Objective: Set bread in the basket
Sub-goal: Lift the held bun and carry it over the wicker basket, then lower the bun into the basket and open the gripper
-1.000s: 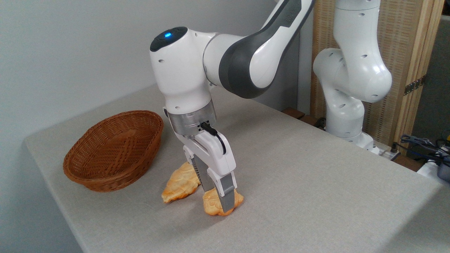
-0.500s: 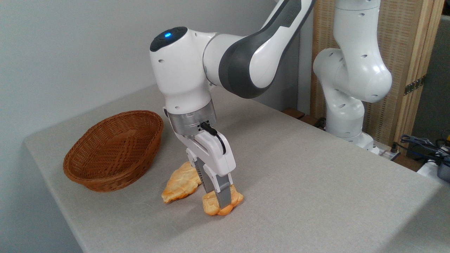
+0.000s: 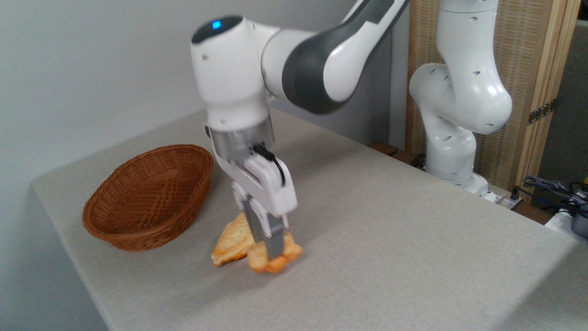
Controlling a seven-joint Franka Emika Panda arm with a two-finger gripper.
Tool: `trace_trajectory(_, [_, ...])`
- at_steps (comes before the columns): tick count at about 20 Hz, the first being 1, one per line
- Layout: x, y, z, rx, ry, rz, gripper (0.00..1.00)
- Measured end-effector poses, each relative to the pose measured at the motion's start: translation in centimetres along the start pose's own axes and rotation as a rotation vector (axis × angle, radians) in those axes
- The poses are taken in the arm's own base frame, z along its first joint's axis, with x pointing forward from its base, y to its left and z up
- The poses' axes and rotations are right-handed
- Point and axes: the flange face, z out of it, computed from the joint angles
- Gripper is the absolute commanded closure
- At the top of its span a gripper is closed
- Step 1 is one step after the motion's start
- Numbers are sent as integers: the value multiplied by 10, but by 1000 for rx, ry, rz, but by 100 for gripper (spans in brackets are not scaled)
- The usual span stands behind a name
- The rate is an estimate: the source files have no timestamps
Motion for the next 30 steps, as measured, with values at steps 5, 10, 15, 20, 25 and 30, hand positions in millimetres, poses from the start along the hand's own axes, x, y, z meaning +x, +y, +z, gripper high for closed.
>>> trace_trajectory(5, [50,25,-58,21,143,-9,67])
trace_trajectory(10, [119,85,-63,-33,199,-41,54])
trace_trajectory(15, [175,120,-52,-75,265,-36,0])
trace_trajectory(20, [210,134,-10,-95,274,-23,0])
trace_trajectory(25, [216,135,0,-105,268,-20,0])
trace_trajectory(30, [218,133,-10,-96,285,-21,0])
